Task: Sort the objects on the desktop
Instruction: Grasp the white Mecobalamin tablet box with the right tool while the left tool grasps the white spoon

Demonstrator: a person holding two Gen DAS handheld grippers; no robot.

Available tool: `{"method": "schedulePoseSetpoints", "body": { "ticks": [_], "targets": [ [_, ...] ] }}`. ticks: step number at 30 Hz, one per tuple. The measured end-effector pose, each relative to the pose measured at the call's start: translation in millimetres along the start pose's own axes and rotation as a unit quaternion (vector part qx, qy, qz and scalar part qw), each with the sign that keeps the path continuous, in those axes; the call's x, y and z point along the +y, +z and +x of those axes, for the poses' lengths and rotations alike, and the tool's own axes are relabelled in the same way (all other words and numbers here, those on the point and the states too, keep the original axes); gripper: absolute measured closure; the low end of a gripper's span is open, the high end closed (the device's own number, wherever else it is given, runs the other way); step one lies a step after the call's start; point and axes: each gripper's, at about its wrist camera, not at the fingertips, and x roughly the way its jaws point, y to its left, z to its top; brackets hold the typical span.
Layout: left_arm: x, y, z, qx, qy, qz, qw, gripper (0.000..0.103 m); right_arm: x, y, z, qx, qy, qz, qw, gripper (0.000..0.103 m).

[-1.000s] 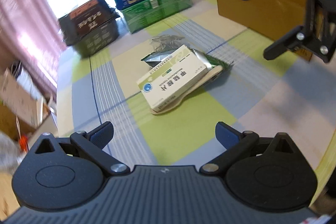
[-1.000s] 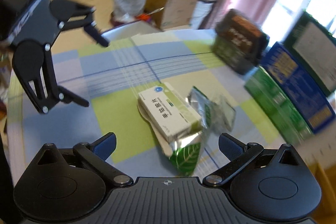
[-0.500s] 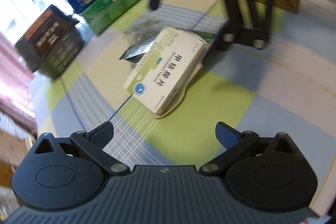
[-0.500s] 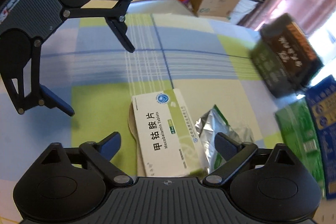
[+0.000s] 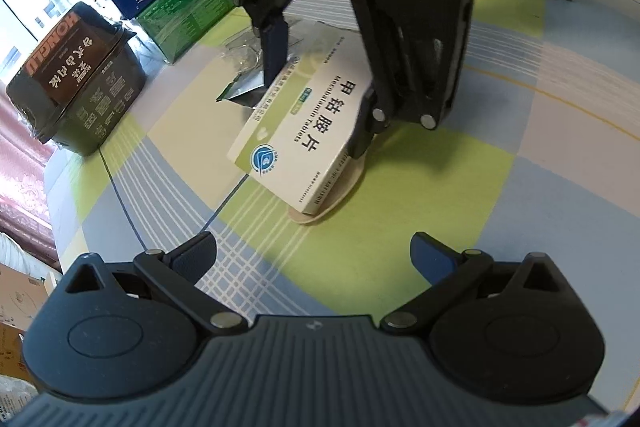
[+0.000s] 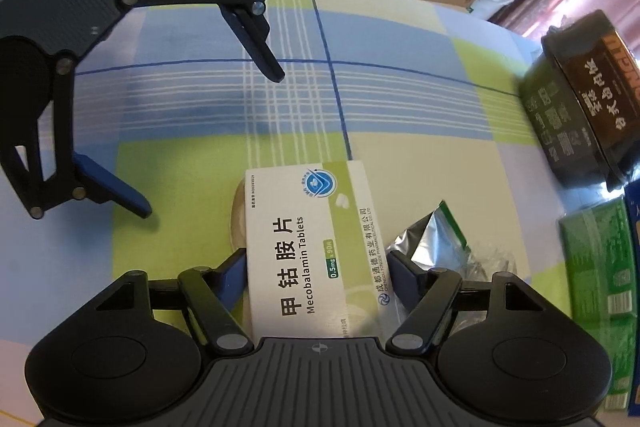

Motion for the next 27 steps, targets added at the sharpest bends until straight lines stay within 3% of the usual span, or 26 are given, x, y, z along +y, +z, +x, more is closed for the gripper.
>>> {"method": "schedulePoseSetpoints", "body": {
  "ticks": [6, 10, 16, 23, 27],
  "targets": [
    [5.6, 5.7, 0.5, 0.021, -0.020, -0.031, 0.9991, 0.005, 12.3, -12.8, -19.3, 0.000, -0.017, 0.016, 1.000, 0.033],
    [4.1, 14.6, -2.5, 0.018, -0.025, -0.025, 0.9992, 0.009, 16.0, -28.8, -42.7, -0.003, -0.027, 0.050, 0.998, 0.034],
    [-3.8, 34.2, 0.3, 0.009, -0.062, 0.004, 0.9981, 0.013, 23.7, -62.4, -66.0, -0.003, -0.038, 0.105, 0.994, 0.033],
    [-7.9, 48.0, 20.9, 0.002, -0.094, 0.030, 0.9951, 0.018, 35.8, -98.9, -86.1, -0.012, -0.038, 0.200, 0.979, 0.033],
    [-2.2, 52.5, 38.1, 0.013, -0.123, 0.021, 0.9921, 0.028, 38.5, -113.6, -86.4, -0.019, -0.040, 0.248, 0.968, 0.034]
  ]
}}
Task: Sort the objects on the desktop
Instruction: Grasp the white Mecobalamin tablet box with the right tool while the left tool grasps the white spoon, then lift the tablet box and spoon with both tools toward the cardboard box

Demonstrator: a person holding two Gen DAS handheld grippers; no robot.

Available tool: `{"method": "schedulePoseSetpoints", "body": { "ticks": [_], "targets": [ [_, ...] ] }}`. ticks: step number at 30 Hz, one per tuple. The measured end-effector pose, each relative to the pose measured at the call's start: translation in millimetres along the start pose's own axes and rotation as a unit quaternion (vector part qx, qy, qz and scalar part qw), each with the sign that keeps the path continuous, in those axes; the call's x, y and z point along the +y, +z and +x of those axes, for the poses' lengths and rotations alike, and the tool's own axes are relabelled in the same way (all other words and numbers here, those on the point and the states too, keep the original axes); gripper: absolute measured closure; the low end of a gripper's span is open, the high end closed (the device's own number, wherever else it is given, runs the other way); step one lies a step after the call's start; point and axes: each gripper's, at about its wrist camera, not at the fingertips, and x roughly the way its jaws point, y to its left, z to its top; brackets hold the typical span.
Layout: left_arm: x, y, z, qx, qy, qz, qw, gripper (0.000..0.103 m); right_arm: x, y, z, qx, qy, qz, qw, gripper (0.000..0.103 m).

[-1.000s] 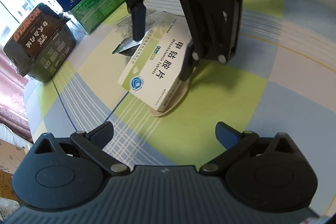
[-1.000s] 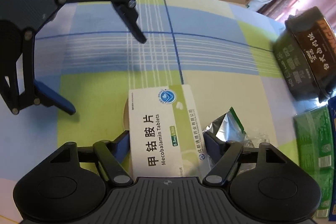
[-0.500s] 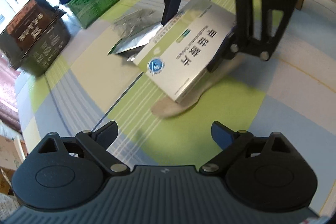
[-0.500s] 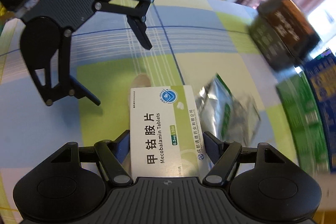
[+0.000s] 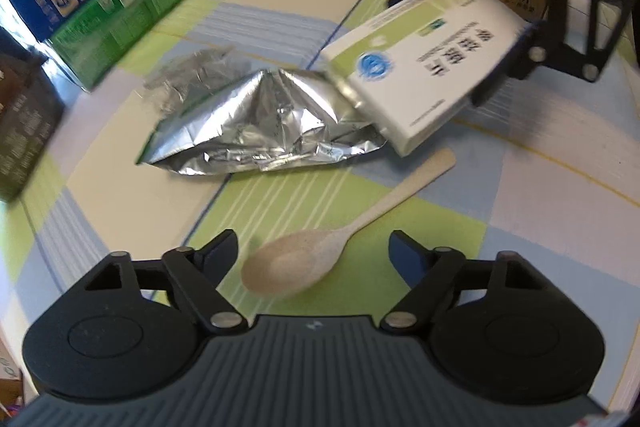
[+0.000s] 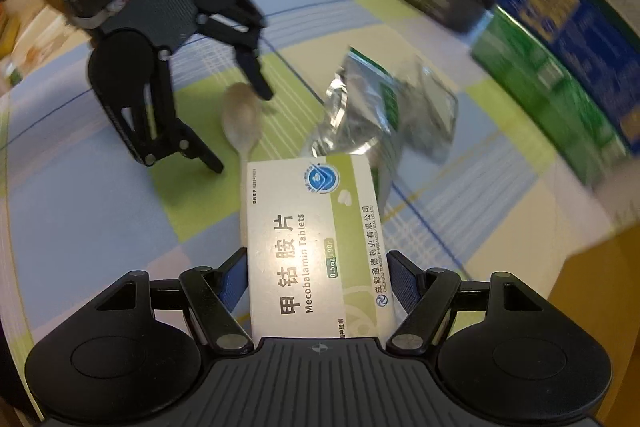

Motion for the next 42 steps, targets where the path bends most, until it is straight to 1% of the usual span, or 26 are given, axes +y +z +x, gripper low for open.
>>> {"method": "schedulePoseSetpoints", "body": {
  "ticks": [2, 4, 5, 6, 7, 8, 9, 10, 13, 14, 16, 19, 23, 24, 25, 26, 28, 29, 30, 32, 35, 36, 37, 39, 42],
  "targets": [
    [3.2, 1.1, 5.7, 0.011, -0.012, -0.007, 0.9998, 0.032, -4.6, -6.2, -1.1, -0.005, -0.002, 0.036, 0.999, 0.034],
    [6.1, 1.3, 5.3, 0.015, -0.023, -0.024, 0.9993, 0.049, -8.9, -13.1, -3.9, -0.011, -0.004, 0.074, 0.997, 0.034],
    [5.2, 0.8, 3.5, 0.018, -0.025, -0.029, 0.9991, 0.054, -10.5, -17.2, -5.5, -0.014, -0.005, 0.095, 0.995, 0.034],
    [3.5, 0.1, 1.8, 0.022, -0.024, -0.032, 0.9989, 0.063, -11.8, -21.4, -7.7, -0.017, -0.007, 0.115, 0.993, 0.034],
    [1.0, -0.9, 0.0, 0.026, -0.025, -0.037, 0.9987, 0.070, -11.6, -25.9, -9.5, -0.018, -0.011, 0.131, 0.991, 0.034],
    [-3.3, -2.1, -2.5, 0.032, -0.025, -0.042, 0.9983, 0.073, -11.1, -30.0, -11.6, -0.019, -0.016, 0.144, 0.989, 0.034],
    [-7.3, -3.3, -4.9, 0.037, -0.023, -0.047, 0.9980, 0.078, -10.7, -35.5, -14.3, -0.021, -0.020, 0.160, 0.987, 0.034],
    [-13.1, -4.6, -7.1, 0.043, -0.022, -0.052, 0.9975, 0.083, -10.4, -41.7, -17.5, -0.024, -0.020, 0.184, 0.982, 0.034],
    [-32.1, -8.2, -14.2, 0.059, -0.024, -0.070, 0.9955, 0.093, -9.1, -58.3, -26.9, -0.035, -0.019, 0.242, 0.969, 0.034],
    [-37.8, -9.8, -16.2, 0.061, -0.024, -0.082, 0.9945, 0.093, -6.6, -64.4, -30.6, -0.038, -0.019, 0.259, 0.965, 0.034],
    [-47.7, -13.2, -20.5, 0.062, -0.034, -0.120, 0.9903, 0.095, -0.7, -75.6, -37.4, -0.046, -0.018, 0.284, 0.958, 0.034],
    [-58.4, -15.5, -25.8, 0.053, -0.053, -0.180, 0.9807, 0.096, 5.7, -91.2, -46.6, -0.055, -0.017, 0.321, 0.945, 0.034],
    [-68.9, -17.4, -30.3, 0.036, -0.089, -0.267, 0.9590, 0.096, 11.1, -108.0, -56.8, -0.067, -0.026, 0.354, 0.932, 0.034],
    [-72.8, -16.9, -31.3, 0.032, -0.088, -0.272, 0.9576, 0.095, 11.9, -110.5, -57.4, -0.068, -0.027, 0.358, 0.931, 0.034],
    [-77.3, -15.7, -31.9, 0.031, -0.079, -0.271, 0.9587, 0.093, 13.4, -113.4, -58.7, -0.070, -0.030, 0.360, 0.930, 0.034],
    [-83.6, -13.9, -33.0, 0.031, -0.058, -0.262, 0.9629, 0.092, 15.2, -115.8, -59.7, -0.071, -0.034, 0.360, 0.930, 0.034],
    [-95.1, -11.0, -35.2, 0.024, -0.024, -0.241, 0.9699, 0.078, 19.5, -119.8, -60.2, -0.075, -0.040, 0.359, 0.929, 0.034],
    [-99.8, -9.1, -35.7, 0.018, -0.009, -0.227, 0.9736, 0.076, 22.0, -122.4, -60.4, -0.077, -0.043, 0.359, 0.929, 0.034],
    [-104.8, -8.1, -36.4, 0.013, 0.001, -0.217, 0.9761, 0.074, 24.0, -125.0, -60.8, -0.079, -0.046, 0.360, 0.929, 0.034],
    [-111.0, -4.8, -34.8, -0.001, 0.009, -0.199, 0.9799, 0.073, 26.8, -130.5, -60.0, -0.083, -0.048, 0.365, 0.926, 0.034],
    [-121.0, -6.5, -35.1, -0.013, 0.019, -0.176, 0.9841, 0.071, 29.6, -135.5, -60.2, -0.089, -0.057, 0.365, 0.925, 0.034],
    [-122.9, -5.8, -34.3, -0.017, 0.019, -0.171, 0.9850, 0.069, 30.3, -136.0, -60.3, -0.091, -0.062, 0.364, 0.925, 0.034],
    [-125.8, -5.5, -33.0, -0.018, 0.021, -0.163, 0.9862, 0.068, 30.8, -135.3, -60.2, -0.092, -0.065, 0.363, 0.925, 0.034],
    [-130.7, -3.5, -29.5, -0.017, 0.037, -0.140, 0.9893, 0.068, 31.7, -135.8, -59.1, -0.094, -0.066, 0.362, 0.925, 0.034],
    [-135.5, -4.2, -24.7, -0.016, 0.052, -0.125, 0.9907, 0.068, 33.3, -137.5, -55.9, -0.097, -0.065, 0.362, 0.925, 0.034]
  ]
}}
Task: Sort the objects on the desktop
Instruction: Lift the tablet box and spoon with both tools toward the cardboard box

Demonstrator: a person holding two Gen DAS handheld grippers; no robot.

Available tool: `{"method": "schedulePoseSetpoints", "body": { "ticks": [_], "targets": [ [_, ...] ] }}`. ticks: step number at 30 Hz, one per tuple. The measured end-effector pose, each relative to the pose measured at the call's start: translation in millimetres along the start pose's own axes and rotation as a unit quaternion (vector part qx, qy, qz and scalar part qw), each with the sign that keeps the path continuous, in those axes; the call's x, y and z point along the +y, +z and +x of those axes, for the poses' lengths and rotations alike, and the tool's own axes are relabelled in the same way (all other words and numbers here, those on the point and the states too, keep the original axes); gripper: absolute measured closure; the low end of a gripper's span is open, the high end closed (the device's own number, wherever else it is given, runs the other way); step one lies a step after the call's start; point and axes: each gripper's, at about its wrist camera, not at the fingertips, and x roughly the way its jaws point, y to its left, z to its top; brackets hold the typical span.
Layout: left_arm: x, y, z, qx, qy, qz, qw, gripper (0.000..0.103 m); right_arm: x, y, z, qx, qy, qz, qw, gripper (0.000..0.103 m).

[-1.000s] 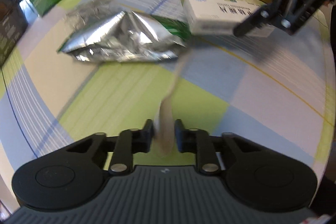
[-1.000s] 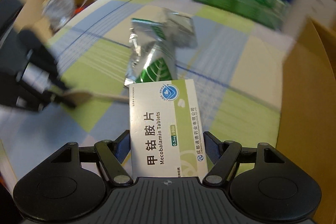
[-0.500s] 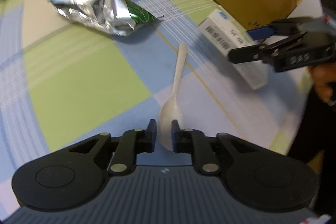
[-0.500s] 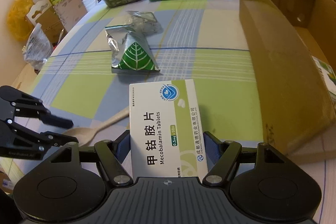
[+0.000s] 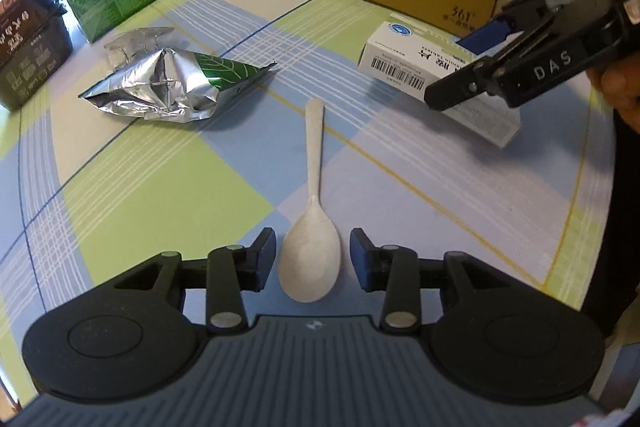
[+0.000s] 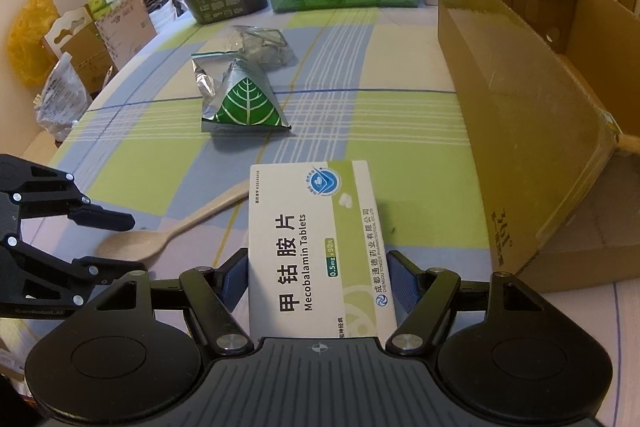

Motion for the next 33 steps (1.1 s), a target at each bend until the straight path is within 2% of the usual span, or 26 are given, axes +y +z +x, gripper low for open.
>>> {"method": "schedulePoseSetpoints", "body": {
  "ticks": [6, 9, 13, 22, 33],
  "targets": [
    [1.1, -7.1, 0.9, -0.005, -0.003, -0.010, 0.9999, 0.068, -0.9, -3.7, 3.6, -0.003, -0.002, 0.001, 1.000, 0.035],
    [-1.3, -8.4, -0.6, -0.010, -0.003, -0.006, 0.9999, 0.075, 0.5, -4.6, 4.5, -0.004, -0.004, -0.001, 1.000, 0.034],
    [-2.7, -10.1, -1.8, -0.014, 0.001, -0.013, 0.9998, 0.075, 3.4, -7.0, 5.5, -0.010, -0.009, -0.011, 1.000, 0.034],
    [-5.1, -7.7, -7.5, -0.023, 0.017, -0.078, 0.9966, 0.076, 10.4, -11.0, 13.9, -0.015, -0.025, -0.032, 0.999, 0.032],
    [-11.1, -7.1, -13.3, -0.044, 0.042, -0.159, 0.9854, 0.076, 14.7, -13.1, 20.9, -0.024, -0.046, -0.033, 0.998, 0.035]
  ]
}}
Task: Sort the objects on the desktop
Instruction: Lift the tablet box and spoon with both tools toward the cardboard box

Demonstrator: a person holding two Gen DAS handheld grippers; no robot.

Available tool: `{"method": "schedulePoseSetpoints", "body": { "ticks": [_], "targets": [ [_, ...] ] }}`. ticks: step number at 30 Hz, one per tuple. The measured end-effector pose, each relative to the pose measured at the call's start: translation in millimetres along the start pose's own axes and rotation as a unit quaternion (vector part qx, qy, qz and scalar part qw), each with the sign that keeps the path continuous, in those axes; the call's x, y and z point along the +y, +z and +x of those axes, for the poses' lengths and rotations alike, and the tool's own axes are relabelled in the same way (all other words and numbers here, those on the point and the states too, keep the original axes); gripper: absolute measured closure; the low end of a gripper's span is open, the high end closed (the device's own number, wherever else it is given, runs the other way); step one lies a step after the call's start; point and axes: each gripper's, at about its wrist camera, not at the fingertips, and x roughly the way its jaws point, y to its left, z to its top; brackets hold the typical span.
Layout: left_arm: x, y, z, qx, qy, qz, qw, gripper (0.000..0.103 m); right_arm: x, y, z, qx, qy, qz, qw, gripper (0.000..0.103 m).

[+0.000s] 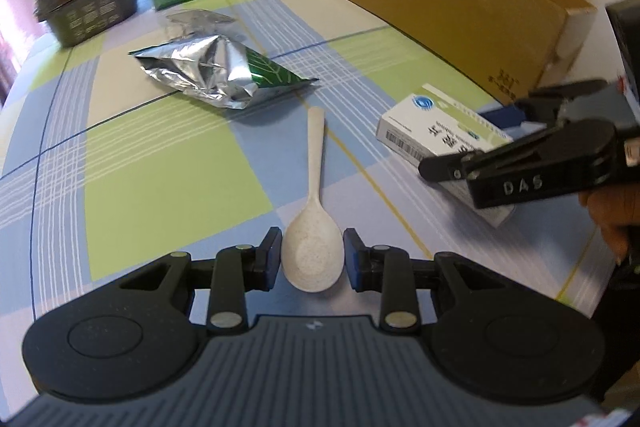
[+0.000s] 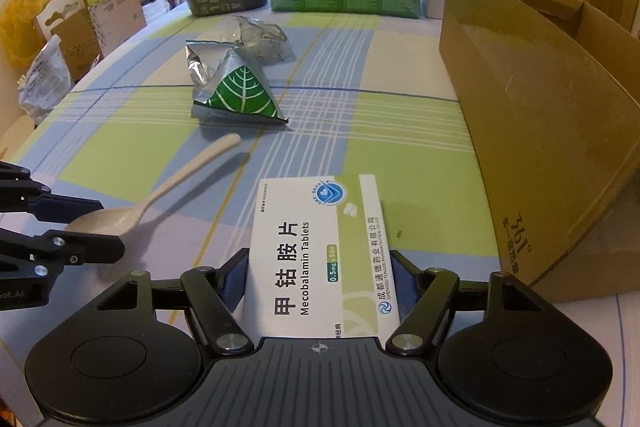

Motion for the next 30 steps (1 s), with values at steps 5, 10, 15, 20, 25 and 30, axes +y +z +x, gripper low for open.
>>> {"method": "schedulePoseSetpoints", "body": {
  "ticks": [5, 10, 15, 20, 25, 30],
  "targets": [
    [0.1, 0.9, -6.5, -0.016, 0.016, -0.019, 0.9996, 0.076, -4.5, 3.6, -10.8, -0.016, -0.004, 0.012, 1.000, 0.035],
    [-4.2, 6.2, -16.0, -0.032, 0.027, -0.047, 0.9980, 0.076, -9.2, 11.2, -30.1, -0.028, 0.000, 0.025, 0.999, 0.035],
    [-18.1, 14.7, -29.8, -0.047, 0.027, -0.071, 0.9960, 0.076, -13.8, 12.9, -57.4, -0.038, 0.003, 0.042, 0.998, 0.035],
    [-32.4, 22.2, -46.3, -0.059, 0.029, -0.089, 0.9938, 0.076, -16.4, 16.7, -87.8, -0.051, 0.000, 0.050, 0.997, 0.035],
    [-47.3, 26.7, -66.6, -0.071, 0.032, -0.100, 0.9919, 0.076, -20.3, 17.5, -115.2, -0.062, -0.002, 0.050, 0.997, 0.035],
    [-62.5, 31.7, -82.5, -0.080, 0.034, -0.104, 0.9908, 0.076, -30.3, 16.8, -140.8, -0.076, -0.007, 0.057, 0.995, 0.035]
  ]
}}
